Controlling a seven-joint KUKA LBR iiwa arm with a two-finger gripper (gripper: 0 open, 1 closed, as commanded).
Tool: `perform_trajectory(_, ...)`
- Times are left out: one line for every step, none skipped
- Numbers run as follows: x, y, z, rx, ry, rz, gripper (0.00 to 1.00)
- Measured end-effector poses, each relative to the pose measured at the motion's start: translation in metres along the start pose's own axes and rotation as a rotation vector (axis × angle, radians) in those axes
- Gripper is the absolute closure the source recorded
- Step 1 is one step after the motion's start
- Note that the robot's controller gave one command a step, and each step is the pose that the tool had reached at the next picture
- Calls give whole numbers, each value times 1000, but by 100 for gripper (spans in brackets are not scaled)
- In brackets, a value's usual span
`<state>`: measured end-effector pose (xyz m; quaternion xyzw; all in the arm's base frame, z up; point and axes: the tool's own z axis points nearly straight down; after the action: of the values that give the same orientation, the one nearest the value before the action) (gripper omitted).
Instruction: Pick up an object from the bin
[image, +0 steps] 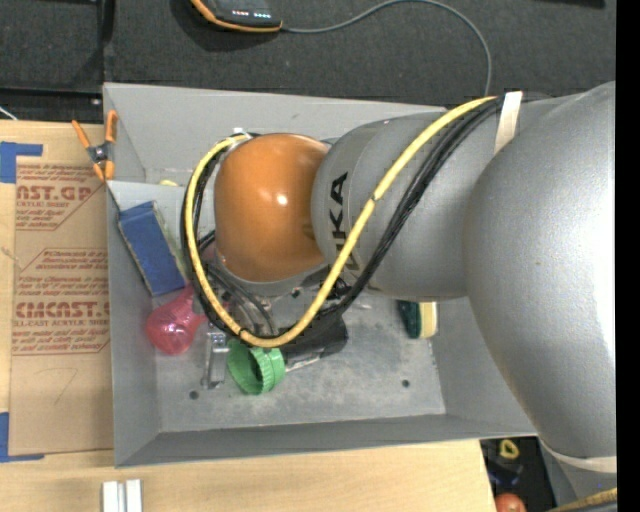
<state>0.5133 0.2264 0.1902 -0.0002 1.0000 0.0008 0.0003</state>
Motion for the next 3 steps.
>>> perform_trajectory(0,0,0,0,0,0,0)
perform_trajectory(22,-74,34,-1,-1,-9,100)
perform_trajectory(22,-74,35,-2,-2,-9,100)
